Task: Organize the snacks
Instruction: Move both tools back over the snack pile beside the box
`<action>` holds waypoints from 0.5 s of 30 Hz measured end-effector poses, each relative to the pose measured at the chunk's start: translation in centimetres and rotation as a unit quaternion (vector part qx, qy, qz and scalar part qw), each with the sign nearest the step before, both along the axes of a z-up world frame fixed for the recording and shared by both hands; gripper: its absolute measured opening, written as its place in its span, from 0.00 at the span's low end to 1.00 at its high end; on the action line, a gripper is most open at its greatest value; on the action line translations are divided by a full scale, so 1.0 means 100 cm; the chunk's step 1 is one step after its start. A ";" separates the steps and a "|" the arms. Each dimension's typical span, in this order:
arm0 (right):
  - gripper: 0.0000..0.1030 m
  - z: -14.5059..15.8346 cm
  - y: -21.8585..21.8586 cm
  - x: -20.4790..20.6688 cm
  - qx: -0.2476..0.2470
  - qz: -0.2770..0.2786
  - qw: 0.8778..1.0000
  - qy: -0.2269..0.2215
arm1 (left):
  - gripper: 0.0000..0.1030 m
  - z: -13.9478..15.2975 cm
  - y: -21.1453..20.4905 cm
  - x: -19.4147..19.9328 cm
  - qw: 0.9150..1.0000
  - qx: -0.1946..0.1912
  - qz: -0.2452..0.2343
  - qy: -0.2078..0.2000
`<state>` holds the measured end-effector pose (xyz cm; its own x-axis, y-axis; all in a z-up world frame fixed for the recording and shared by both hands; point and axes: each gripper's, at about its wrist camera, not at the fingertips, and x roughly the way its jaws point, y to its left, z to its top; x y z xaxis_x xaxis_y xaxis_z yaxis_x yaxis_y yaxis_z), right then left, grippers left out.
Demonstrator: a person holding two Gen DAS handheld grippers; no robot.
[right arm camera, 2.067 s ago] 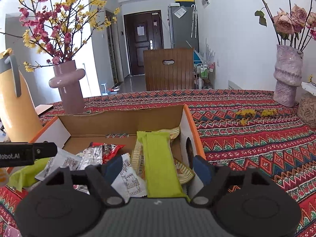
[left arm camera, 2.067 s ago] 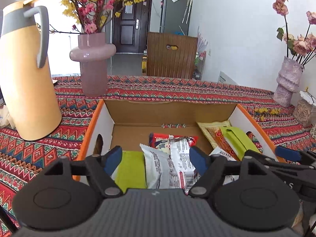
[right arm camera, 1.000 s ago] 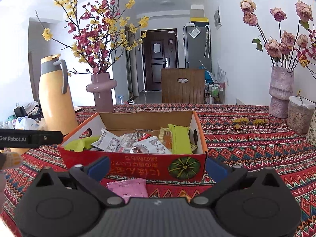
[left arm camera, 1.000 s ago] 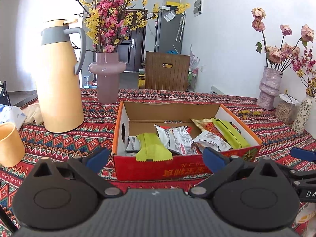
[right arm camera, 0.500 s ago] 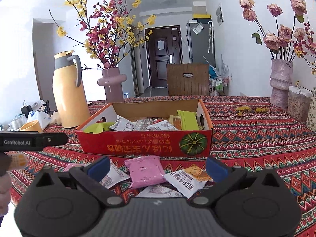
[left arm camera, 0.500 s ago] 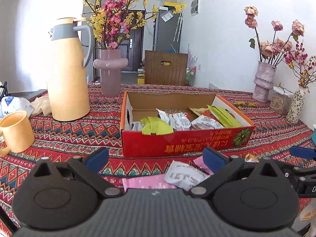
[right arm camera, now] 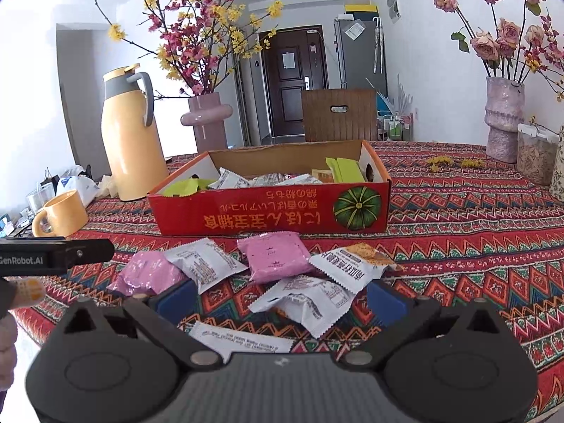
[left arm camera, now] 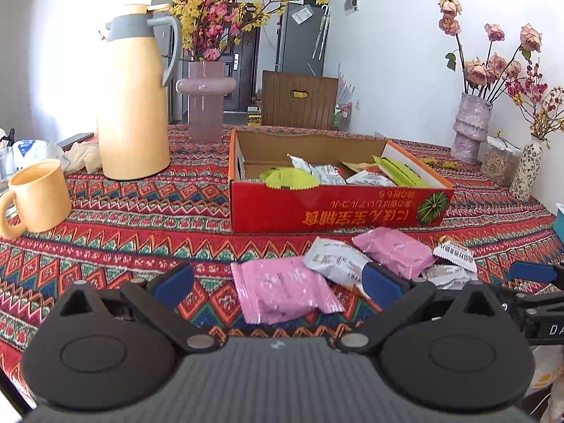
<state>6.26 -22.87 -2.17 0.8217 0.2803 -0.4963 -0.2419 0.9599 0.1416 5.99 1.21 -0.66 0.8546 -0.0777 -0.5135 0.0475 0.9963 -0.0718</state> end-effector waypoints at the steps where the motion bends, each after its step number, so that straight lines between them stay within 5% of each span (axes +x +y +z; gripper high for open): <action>1: 1.00 -0.003 0.002 -0.001 -0.001 0.002 1.000 0.005 | 1.00 -0.002 0.000 -0.001 1.000 0.000 -0.001 0.002; 15: 1.00 -0.029 0.040 0.000 -0.033 0.035 0.997 0.061 | 1.00 -0.016 0.002 -0.010 1.000 -0.001 -0.002 0.026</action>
<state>6.25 -18.92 -5.11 0.7341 0.2975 -0.6104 -0.2933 0.9497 0.1101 5.03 1.39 -2.22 0.8267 -0.0829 -0.5564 0.0481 0.9959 -0.0769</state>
